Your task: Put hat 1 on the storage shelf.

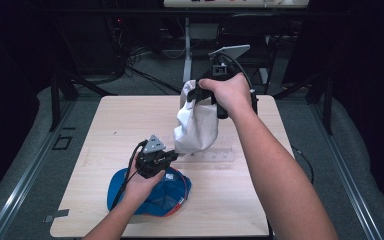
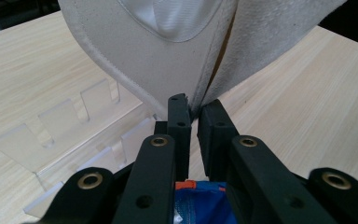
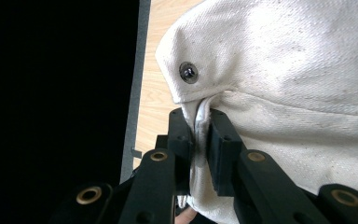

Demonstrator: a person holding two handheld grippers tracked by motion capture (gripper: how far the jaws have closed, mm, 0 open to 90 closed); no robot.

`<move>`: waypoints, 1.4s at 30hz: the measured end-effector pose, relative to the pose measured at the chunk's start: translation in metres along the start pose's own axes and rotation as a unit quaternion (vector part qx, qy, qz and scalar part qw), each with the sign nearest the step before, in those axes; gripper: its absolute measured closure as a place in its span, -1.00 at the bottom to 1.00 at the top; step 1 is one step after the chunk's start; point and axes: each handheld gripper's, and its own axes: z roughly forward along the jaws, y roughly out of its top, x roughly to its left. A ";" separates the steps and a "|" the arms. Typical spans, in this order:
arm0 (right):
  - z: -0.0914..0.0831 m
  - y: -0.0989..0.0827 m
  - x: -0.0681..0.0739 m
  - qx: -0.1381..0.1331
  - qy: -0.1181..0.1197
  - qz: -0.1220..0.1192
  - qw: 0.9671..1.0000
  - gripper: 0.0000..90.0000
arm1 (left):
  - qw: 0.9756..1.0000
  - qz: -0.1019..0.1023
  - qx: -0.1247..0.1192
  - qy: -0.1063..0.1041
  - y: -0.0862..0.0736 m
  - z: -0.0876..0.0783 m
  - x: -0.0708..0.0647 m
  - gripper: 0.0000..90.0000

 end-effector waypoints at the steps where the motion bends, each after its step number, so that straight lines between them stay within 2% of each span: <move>1: 0.000 0.000 0.000 0.004 -0.003 -0.003 1.000 0.80 | 1.000 -0.002 0.002 -0.006 -0.001 0.001 0.002 0.86; 3: 0.000 0.000 0.000 0.003 -0.005 -0.003 1.000 0.80 | 1.000 -0.004 0.001 -0.009 -0.001 0.001 0.003 0.86; 9: 0.005 0.001 0.001 -0.001 -0.005 0.002 1.000 0.80 | 0.999 -0.038 0.000 -0.035 -0.005 0.002 0.017 0.86; 12: 0.008 0.001 0.001 0.000 -0.005 -0.001 1.000 0.80 | 0.998 -0.044 0.003 -0.038 -0.005 0.001 0.020 0.86; 16: 0.012 0.002 0.000 0.005 -0.006 -0.007 1.000 0.79 | 0.999 -0.049 0.011 -0.020 -0.007 0.000 0.020 0.87; 21: 0.019 0.002 0.001 0.002 -0.002 -0.007 1.000 0.80 | 0.999 -0.028 0.018 0.016 -0.008 0.000 0.008 0.89; 23: 0.020 0.001 0.001 -0.002 0.000 -0.011 1.000 0.79 | 0.999 -0.037 0.020 0.028 -0.009 0.000 0.006 0.89; 28: 0.023 0.000 0.001 0.001 -0.004 -0.015 1.000 0.80 | 0.998 -0.038 0.036 0.031 -0.011 0.006 0.005 0.89; 29: 0.023 0.000 -0.001 0.010 -0.008 -0.021 1.000 0.80 | 0.998 -0.036 0.044 0.032 -0.012 0.008 0.004 0.90; 30: 0.025 -0.001 -0.001 0.003 -0.007 -0.015 1.000 0.80 | 0.998 -0.030 0.052 0.035 -0.012 0.009 0.004 0.90; 32: 0.027 -0.001 -0.004 0.009 -0.008 -0.015 1.000 0.80 | 0.997 -0.031 0.054 0.038 -0.013 0.010 0.004 0.90; 38: 0.028 -0.001 -0.010 0.003 -0.013 -0.013 1.000 0.80 | 0.996 -0.029 0.067 0.041 -0.011 0.013 0.004 0.91; 40: 0.031 -0.001 -0.014 0.003 -0.013 -0.013 1.000 0.80 | 0.996 -0.033 0.075 0.034 -0.011 0.014 0.006 0.91; 42: 0.032 -0.001 -0.014 0.004 -0.015 -0.011 1.000 0.80 | 0.996 -0.044 0.071 0.030 -0.013 0.014 0.009 0.91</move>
